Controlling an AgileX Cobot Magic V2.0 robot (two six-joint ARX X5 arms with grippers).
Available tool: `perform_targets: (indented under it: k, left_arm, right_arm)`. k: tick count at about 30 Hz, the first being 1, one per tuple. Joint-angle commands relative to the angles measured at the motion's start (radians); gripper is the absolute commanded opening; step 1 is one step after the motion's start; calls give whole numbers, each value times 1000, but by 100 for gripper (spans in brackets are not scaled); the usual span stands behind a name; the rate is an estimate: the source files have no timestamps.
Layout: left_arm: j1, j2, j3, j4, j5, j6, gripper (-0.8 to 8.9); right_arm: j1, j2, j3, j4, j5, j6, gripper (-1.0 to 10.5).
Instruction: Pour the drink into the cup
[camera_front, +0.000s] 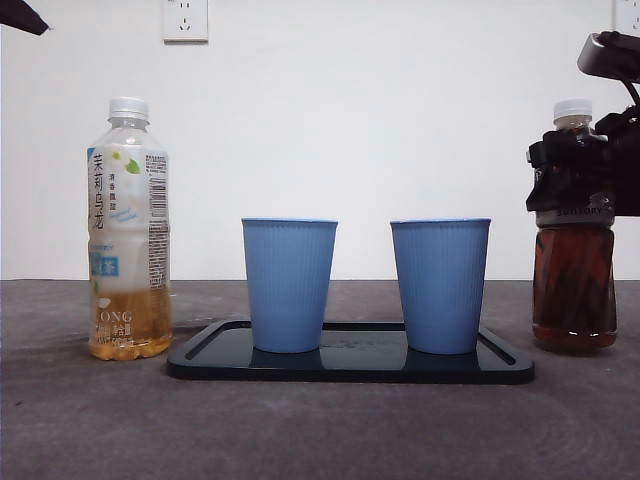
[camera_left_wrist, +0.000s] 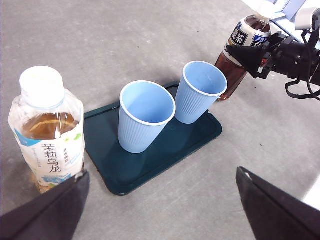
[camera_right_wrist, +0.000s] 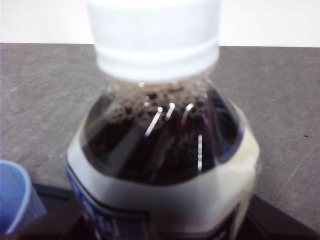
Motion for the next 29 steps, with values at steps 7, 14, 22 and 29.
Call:
perform_targets:
  k: [7,14,22,29]
  left_arm:
    - [-4,6,6,9,-1,5,465]
    - [-4,6,6,8,-1,5,464]
    - [-4,6,6,8,-1,5,464]
    - [-4,13,-5,6,-2,6,463]
  right_arm:
    - [5,22,18,63,-14,4,207]
    - [5,24,18,61,-16,3,208]
    - [5,23,19,55,-10,3,456]
    - [5,-24,22,-43,-8,4,479]
